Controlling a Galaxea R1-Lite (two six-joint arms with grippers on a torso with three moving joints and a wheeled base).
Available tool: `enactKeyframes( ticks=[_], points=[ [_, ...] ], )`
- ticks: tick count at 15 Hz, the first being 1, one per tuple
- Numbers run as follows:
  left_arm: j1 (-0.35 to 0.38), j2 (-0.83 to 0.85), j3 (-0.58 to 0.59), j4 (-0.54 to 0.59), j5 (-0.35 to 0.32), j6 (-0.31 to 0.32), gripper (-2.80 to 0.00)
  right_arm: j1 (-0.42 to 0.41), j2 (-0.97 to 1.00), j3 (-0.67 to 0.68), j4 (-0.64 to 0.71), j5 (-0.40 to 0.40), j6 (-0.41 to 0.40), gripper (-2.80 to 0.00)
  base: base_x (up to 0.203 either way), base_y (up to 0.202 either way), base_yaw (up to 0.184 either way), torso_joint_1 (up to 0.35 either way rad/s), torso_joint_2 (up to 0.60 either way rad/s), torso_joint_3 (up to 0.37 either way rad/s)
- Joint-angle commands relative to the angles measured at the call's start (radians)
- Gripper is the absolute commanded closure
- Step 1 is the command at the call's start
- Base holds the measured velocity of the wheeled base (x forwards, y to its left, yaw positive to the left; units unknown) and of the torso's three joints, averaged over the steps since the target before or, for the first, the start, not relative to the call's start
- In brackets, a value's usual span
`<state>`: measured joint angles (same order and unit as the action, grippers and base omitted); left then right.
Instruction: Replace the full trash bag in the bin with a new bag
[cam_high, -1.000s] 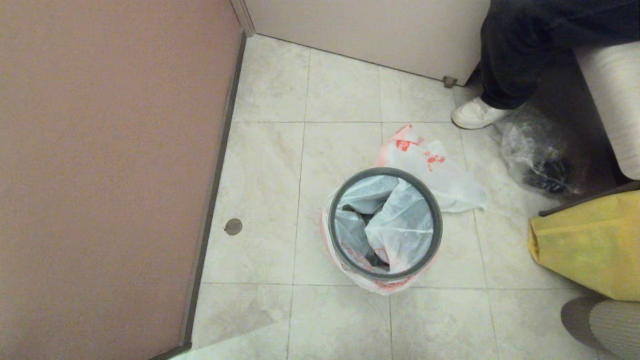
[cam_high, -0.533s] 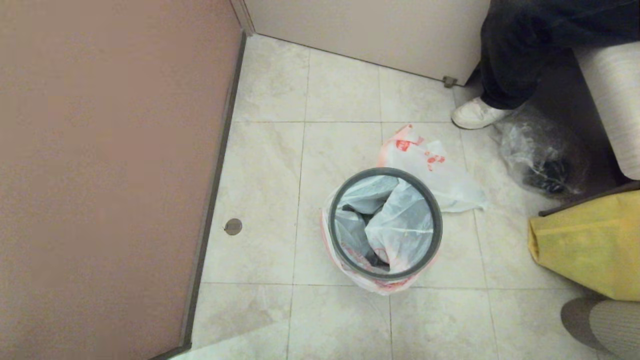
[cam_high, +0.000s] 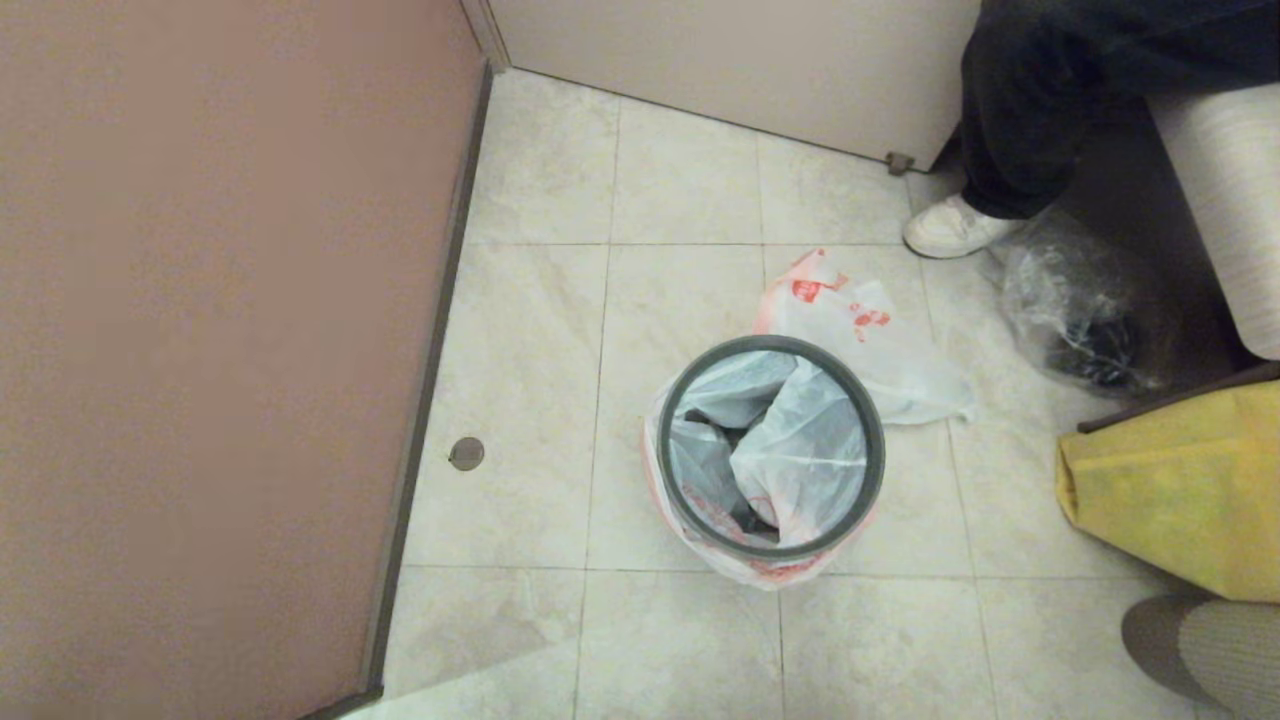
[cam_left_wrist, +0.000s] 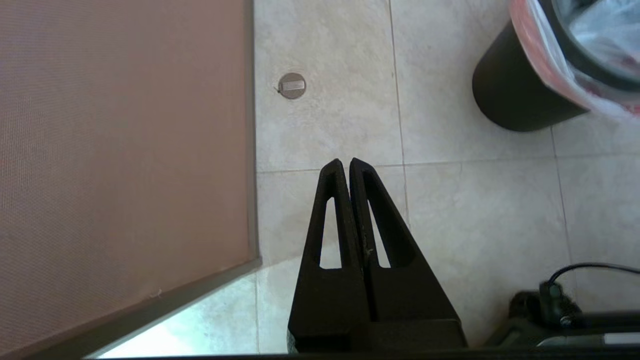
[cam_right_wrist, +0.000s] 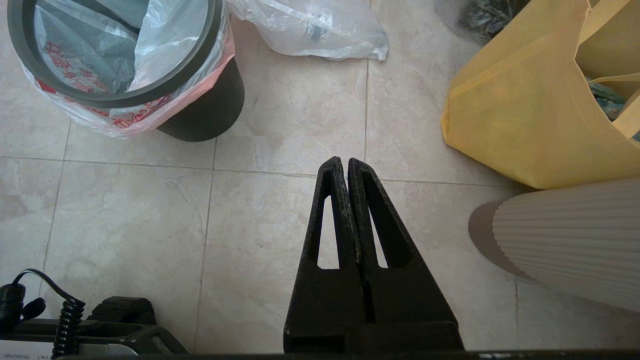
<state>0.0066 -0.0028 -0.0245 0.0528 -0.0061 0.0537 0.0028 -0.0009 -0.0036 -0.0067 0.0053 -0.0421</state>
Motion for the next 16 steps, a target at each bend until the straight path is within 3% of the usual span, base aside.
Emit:
enactKeyframes(
  ticks=[1, 16],
  points=[
    [0.0, 0.003, 0.001, -0.006, 0.013, -0.084, 0.0, 0.0, 0.002, 0.001, -0.001, 0.001, -0.001, 0.0, 0.0, 0.0, 0.0, 0.0, 0.0, 0.0],
    [0.0, 0.003, 0.001, -0.007, 0.023, -0.087, 0.0, 0.0, 0.002, 0.001, -0.001, -0.018, 0.048, 0.0, 0.0, 0.0, 0.0, 0.0, 0.0, 0.0]
  ],
)
